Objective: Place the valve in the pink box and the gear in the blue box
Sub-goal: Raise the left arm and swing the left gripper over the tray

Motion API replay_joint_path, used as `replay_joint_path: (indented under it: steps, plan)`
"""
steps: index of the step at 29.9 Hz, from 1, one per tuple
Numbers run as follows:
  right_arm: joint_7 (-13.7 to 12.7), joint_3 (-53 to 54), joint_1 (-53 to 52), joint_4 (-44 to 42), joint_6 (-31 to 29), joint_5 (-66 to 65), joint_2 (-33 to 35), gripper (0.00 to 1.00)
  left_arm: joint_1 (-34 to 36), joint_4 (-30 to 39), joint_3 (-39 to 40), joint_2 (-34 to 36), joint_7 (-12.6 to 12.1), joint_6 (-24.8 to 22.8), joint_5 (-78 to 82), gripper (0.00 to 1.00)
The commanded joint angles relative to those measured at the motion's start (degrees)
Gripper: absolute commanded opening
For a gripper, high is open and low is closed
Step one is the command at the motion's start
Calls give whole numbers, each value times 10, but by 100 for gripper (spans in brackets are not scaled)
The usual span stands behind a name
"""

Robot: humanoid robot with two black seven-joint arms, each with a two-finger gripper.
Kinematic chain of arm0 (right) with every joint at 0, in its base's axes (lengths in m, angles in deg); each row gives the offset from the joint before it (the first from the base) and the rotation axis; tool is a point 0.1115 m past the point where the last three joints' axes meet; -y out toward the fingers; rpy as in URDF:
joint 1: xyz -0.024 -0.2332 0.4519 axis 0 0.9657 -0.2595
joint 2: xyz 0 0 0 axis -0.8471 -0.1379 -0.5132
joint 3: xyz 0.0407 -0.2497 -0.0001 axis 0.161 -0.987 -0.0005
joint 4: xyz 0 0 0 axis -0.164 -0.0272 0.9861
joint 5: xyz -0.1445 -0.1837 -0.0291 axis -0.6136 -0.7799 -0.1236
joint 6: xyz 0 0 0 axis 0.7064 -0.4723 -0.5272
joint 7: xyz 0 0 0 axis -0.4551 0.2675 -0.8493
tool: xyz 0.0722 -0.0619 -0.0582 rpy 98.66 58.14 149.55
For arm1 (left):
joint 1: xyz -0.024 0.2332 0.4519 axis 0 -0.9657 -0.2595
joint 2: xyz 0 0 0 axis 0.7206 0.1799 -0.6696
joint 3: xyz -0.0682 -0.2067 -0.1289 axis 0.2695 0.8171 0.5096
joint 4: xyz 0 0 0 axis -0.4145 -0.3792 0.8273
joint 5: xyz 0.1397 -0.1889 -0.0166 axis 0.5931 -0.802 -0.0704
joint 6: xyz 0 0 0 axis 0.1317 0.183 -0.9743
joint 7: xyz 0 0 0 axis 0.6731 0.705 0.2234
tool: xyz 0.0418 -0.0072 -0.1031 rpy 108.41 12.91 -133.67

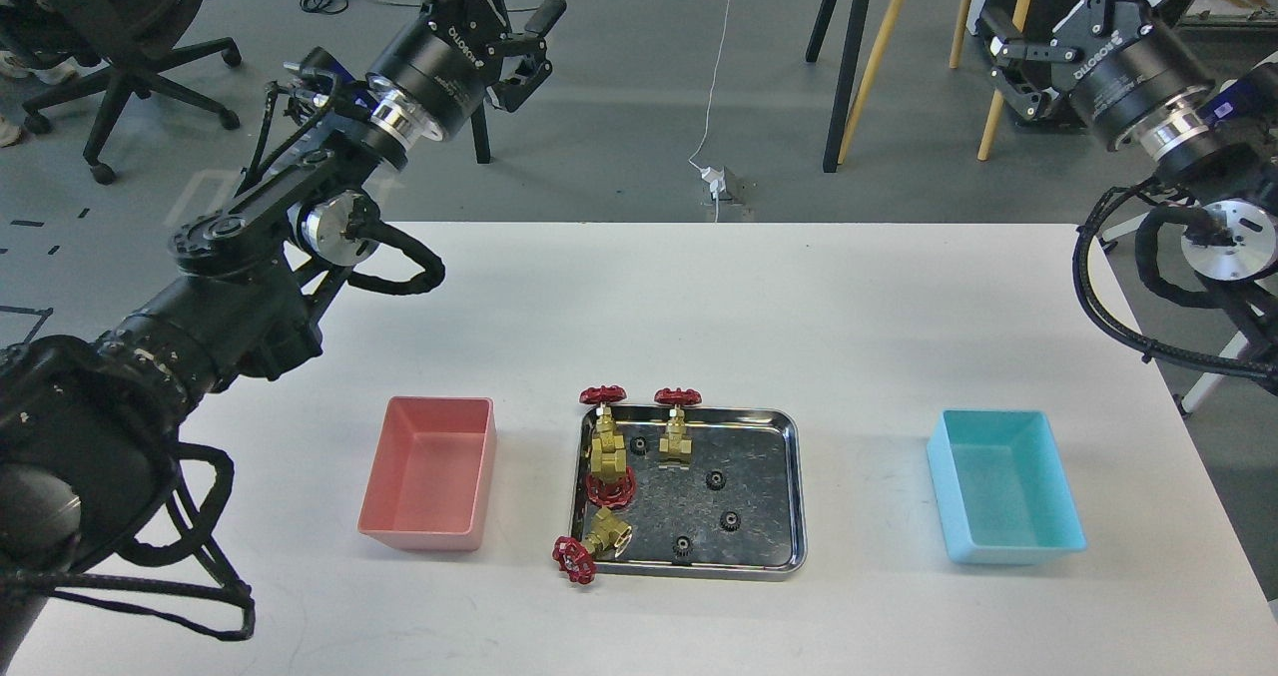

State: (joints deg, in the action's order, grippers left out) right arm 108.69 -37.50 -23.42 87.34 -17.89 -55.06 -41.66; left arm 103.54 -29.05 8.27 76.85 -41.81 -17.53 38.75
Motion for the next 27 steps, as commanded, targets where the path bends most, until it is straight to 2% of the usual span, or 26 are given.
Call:
replay_joint_path:
  steps: [1, 10, 15, 19, 21, 25, 27]
  plan:
    - [-1, 11, 1, 0, 0, 1, 0, 99, -1, 0, -5, 6, 0, 0, 1, 100]
    - [0, 16, 2, 0, 0, 1, -1, 99, -33, 13, 6, 5, 0, 0, -2, 100]
    - [0, 11, 1, 2, 0, 1, 5, 99, -58, 130, 77, 6, 0, 0, 5, 100]
    - [2, 17, 2, 1, 0, 1, 12, 99, -64, 244, 71, 20, 0, 0, 98, 100]
    - [2, 19, 2, 1, 0, 1, 22, 99, -59, 289, 20, 58, 0, 0, 165, 99]
    - [2, 24, 4, -1, 0, 1, 33, 99, 3, 366, -212, 145, 0, 174, 215, 95]
    - [3, 24, 8, -1, 0, 1, 37, 99, 45, 406, -321, 191, 0, 229, 266, 95]
